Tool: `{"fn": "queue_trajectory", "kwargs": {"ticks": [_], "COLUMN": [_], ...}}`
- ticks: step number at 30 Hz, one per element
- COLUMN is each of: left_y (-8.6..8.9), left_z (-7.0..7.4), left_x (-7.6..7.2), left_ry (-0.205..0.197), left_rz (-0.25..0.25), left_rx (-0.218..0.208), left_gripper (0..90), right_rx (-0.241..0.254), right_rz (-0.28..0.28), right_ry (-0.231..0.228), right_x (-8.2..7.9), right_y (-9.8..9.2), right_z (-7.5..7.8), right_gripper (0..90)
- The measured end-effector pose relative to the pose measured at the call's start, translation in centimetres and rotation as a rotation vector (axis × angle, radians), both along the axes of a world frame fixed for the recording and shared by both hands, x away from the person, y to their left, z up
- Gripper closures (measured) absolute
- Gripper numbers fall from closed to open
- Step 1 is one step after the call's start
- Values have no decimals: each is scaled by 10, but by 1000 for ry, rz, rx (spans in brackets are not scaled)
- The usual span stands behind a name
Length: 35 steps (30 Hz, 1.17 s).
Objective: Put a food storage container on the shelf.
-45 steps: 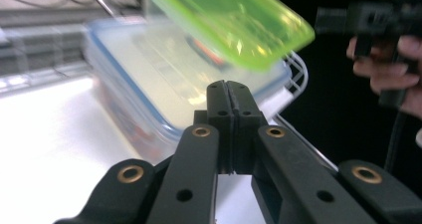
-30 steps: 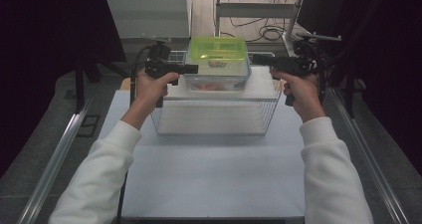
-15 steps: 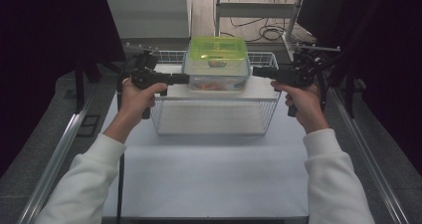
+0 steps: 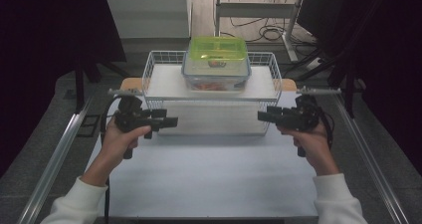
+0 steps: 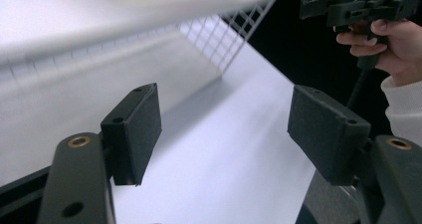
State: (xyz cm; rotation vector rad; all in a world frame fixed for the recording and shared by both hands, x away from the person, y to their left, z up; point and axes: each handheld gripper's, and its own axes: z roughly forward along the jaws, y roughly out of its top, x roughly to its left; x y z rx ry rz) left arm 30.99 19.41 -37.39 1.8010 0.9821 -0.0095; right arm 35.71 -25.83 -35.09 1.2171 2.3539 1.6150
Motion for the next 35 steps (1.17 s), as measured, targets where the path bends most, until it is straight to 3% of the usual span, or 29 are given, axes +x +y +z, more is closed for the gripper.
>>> {"fn": "queue_trajectory", "kwargs": {"ticks": [5,8,13,16,19,35], "left_y": [8,9,9,7,2,4], "left_z": [-41,-63,-92,-104,-106,-109], "left_x": [-17,-29,-43,-44,-45,-43], "left_ry": [39,46,71,85,75,81], "left_rz": [15,14,5,19,23,36], "left_rx": [1,41,40,90,137,139], "left_gripper": [290,293,294,291,289,264], "right_rx": [-6,-26,-51,-90,-130,-135], "right_rz": [12,22,30,36,26,28], "right_ry": [13,22,59,93,100,63], "right_x": [-24,-35,-49,-53,-55,-56], "right_y": [-5,-5,-7,-6,-5,-5], "right_z": [-36,-52,-82,-98,-109,-111], "right_gripper": [367,366,365,361,361,339]}}
